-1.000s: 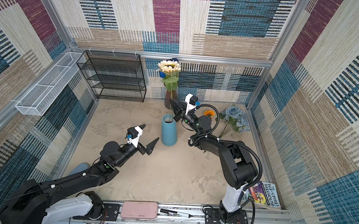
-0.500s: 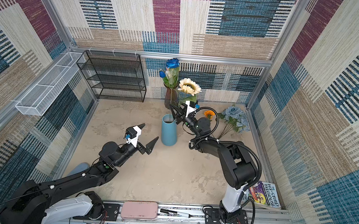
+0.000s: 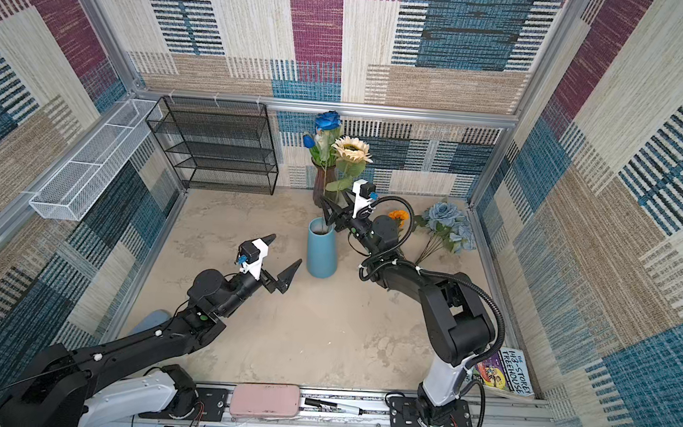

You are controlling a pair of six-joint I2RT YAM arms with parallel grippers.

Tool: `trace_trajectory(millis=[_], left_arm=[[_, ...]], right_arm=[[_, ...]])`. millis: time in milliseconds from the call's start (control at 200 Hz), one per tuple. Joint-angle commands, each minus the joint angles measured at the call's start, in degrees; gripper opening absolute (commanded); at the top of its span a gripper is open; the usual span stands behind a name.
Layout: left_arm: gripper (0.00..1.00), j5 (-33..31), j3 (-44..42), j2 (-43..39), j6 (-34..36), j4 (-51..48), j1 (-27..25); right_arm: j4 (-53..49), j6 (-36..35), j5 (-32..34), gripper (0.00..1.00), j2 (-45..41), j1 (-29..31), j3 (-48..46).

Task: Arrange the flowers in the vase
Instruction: 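Carry the cream sunflower to the teal vase and insert its stem, then release sunflower, return right gripper to carnation while left gripper nears vase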

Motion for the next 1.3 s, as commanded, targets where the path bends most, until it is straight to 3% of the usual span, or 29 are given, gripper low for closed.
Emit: trace_trajectory(millis=[0, 100, 406, 496, 576, 651, 771, 891, 972, 1077, 1217, 1297], left_arm=[[1.0, 0.61, 0.85, -0.03, -0.03, 0.93, 0.08], [0.99, 0.72, 1.26, 0.22, 0.24, 0.53, 0.08], [1.0, 1.27, 2.41, -0.99, 1.72, -1.39, 0.1], [0.99, 4.33, 3.22, -0.91, 2.39, -2.07, 0.08], [0.99, 9.23, 5.24, -0.22, 3.51, -5.46, 0.01], [0.99, 13.05, 7.49, 0.82, 4.55, -9.21, -0.09], [0.99, 18.62, 11.17, 3.35, 7.1, -14.91, -0.85], [0.99, 22.92, 16.96, 6.23, 10.53, -26.99, -2.95], [0.99, 23.49, 19.93, 8.23, 12.93, -32.48, -4.75], [0.99, 23.93, 21.51, 10.19, 13.6, -34.9, -5.71], [0.99, 24.69, 22.2, 11.8, 13.45, -35.43, -5.8], [0.99, 24.61, 22.42, 12.48, 13.49, -35.26, -5.8]], right_arm=[[-2.65, -1.52, 1.44, 0.89, -2.46, 0.0, -1.28], [-5.88, -3.22, 1.77, 1.0, -5.44, -0.01, -2.35], [-13.37, -5.73, 5.23, 1.0, -18.75, -0.09, -10.59], [-11.27, -6.1, 8.55, 0.98, -24.27, -0.09, -16.49], [-11.5, -7.57, 16.29, 0.96, -28.22, -0.22, -19.74], [-16.58, -8.07, 20.41, 0.81, -28.78, -2.52, -18.32], [-34.72, -2.78, 16.44, 0.58, -22.26, -11.33, -8.32], [-51.72, -1.91, 13.66, 0.47, -10.72, -18.48, 3.2], [-62.25, -6.55, 12.47, 0.46, -2.77, -20.61, 10.97], [-74.77, -13.34, 18.14, 0.44, 6.2, -21.07, 19.55], [-81.0, -19.3, 23.64, 0.5, 12.74, -21.44, 22.93], [-81.4, -22.11, 19.99, 0.53, 14.2, -22.39, 23.56]])
